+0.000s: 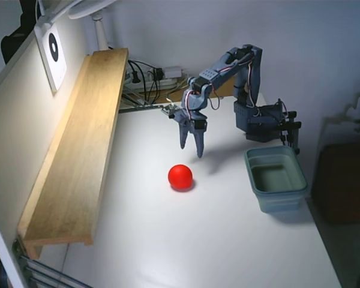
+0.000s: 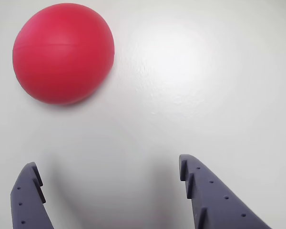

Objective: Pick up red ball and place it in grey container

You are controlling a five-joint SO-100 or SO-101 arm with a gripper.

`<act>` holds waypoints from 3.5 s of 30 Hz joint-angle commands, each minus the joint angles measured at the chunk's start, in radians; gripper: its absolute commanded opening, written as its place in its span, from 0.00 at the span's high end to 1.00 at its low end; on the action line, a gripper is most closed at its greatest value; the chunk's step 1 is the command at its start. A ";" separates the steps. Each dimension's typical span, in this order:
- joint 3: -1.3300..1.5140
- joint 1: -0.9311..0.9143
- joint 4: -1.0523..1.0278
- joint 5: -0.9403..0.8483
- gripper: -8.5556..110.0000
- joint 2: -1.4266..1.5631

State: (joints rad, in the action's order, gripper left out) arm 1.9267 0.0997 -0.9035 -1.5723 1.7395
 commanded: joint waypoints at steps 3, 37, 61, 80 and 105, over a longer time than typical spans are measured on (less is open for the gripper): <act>0.003 0.044 0.012 0.002 0.61 0.034; 0.074 0.109 0.159 0.002 0.61 -0.041; -0.204 0.109 0.187 0.002 0.61 -0.347; -0.664 0.109 0.065 0.002 0.61 -0.686; -0.723 0.109 0.044 0.002 0.73 -0.724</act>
State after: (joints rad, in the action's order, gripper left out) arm 1.2287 0.1994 -0.8498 -1.5739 1.0032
